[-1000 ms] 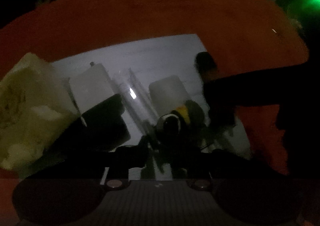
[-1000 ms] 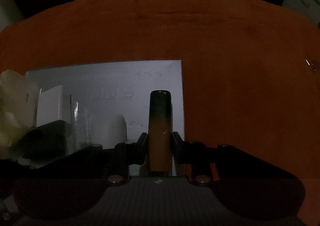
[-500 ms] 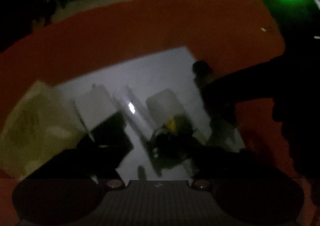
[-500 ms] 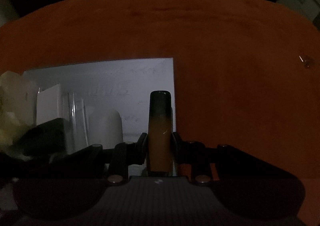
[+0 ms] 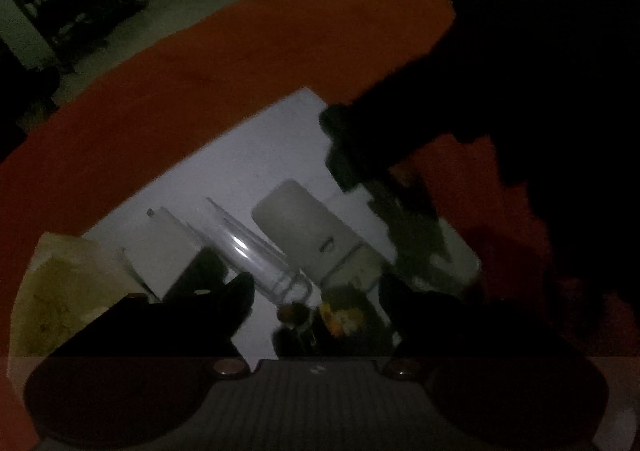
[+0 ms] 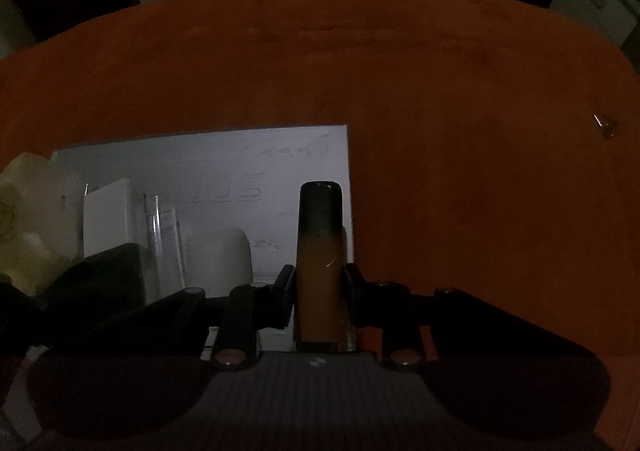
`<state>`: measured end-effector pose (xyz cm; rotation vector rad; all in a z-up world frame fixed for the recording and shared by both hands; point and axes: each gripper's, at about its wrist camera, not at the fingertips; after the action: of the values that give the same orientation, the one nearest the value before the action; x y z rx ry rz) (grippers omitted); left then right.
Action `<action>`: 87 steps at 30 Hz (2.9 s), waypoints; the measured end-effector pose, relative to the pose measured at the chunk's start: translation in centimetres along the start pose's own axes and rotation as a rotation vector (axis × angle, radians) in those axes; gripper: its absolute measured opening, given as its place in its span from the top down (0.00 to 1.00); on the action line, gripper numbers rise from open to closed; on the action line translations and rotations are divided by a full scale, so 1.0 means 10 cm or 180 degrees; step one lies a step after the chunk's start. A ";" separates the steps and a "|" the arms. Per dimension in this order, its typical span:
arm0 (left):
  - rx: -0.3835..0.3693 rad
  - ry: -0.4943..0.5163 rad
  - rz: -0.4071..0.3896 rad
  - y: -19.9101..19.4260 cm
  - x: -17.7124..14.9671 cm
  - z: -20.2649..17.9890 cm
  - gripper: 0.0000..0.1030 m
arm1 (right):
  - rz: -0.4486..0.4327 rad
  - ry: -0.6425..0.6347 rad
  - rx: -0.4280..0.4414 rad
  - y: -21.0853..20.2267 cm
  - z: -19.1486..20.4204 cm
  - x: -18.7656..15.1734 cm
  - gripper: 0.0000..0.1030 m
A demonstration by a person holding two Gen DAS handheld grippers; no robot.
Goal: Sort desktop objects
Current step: 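Lift the brown marker with the right tool while the left tool lifts the figurine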
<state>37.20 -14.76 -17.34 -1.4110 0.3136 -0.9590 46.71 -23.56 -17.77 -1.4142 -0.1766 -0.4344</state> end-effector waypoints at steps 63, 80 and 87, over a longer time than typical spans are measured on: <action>-0.0183 0.1574 -0.0354 -0.11 -0.55 0.24 0.71 | 0.0122 -0.0110 -0.0057 0.11 -0.07 -0.11 0.73; -0.0321 0.2268 0.0060 0.06 -0.49 0.18 0.61 | 0.0101 -0.0138 -0.0017 0.11 -0.08 -0.13 0.73; -0.0402 0.2079 0.0238 0.32 -0.46 0.17 0.61 | 0.0099 -0.0180 -0.0061 0.15 -0.09 -0.16 0.72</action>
<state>36.80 -10.72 -21.52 -1.1528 0.9169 -1.3404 45.76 -24.05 -19.85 -1.4471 -0.1965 -0.3718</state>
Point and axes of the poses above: each gripper's, at about its wrist camera, not at the fingertips, and y roughly the way its jaws point, z to its left, x to its top, and after that the axes turned 15 degrees about y, right-handed
